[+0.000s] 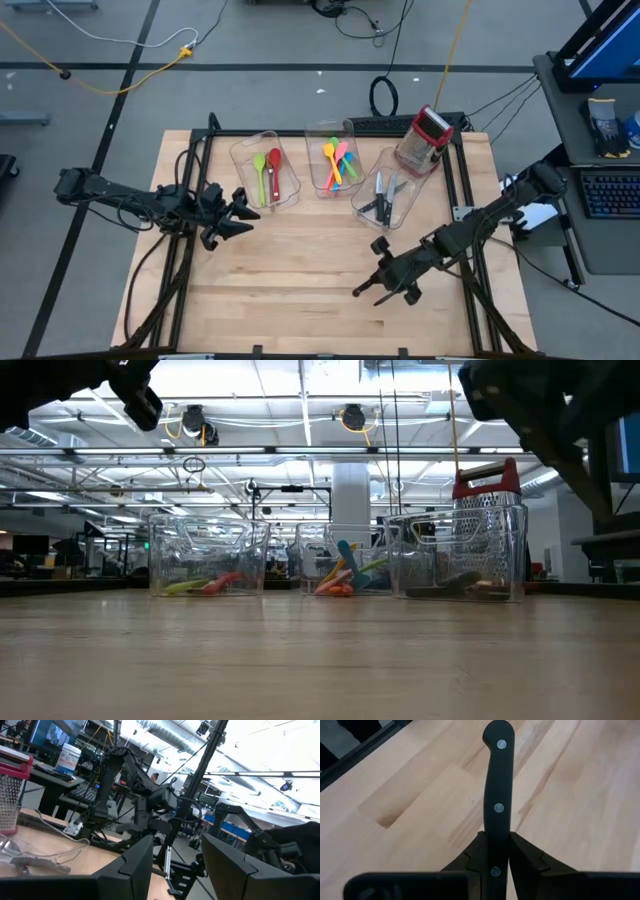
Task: Pick & Place Kitchen Items
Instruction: Put the black kitchen knife in the right bin
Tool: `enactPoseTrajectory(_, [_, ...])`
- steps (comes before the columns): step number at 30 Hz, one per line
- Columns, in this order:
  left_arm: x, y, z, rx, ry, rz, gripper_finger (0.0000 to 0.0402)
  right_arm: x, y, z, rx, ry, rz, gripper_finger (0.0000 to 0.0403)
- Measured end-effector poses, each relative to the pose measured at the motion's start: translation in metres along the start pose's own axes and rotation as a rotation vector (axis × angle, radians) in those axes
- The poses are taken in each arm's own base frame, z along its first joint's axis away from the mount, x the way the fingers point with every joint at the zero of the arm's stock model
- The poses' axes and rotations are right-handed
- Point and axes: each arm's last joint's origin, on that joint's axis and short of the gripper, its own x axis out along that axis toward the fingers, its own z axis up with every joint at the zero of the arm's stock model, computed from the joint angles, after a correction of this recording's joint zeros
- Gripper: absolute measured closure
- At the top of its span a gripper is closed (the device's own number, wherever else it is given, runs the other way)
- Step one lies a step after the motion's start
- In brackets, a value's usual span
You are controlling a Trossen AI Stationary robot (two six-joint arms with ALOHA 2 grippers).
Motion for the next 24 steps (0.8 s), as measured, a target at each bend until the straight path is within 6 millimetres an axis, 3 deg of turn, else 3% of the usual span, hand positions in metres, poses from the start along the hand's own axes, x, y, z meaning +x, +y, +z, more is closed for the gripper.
enactPoseTrajectory(18, [0.0,0.0,0.0,-0.009,0.001,0.0,0.0229,-0.028,-0.033,0.06,0.017,-0.347,-0.119,0.0355])
enactPoseTrajectory(24, [0.0,0.0,0.0,-0.01,0.002,0.0,0.0229,-0.029,-0.039,0.061,-0.01,-0.357,-0.144,0.0355])
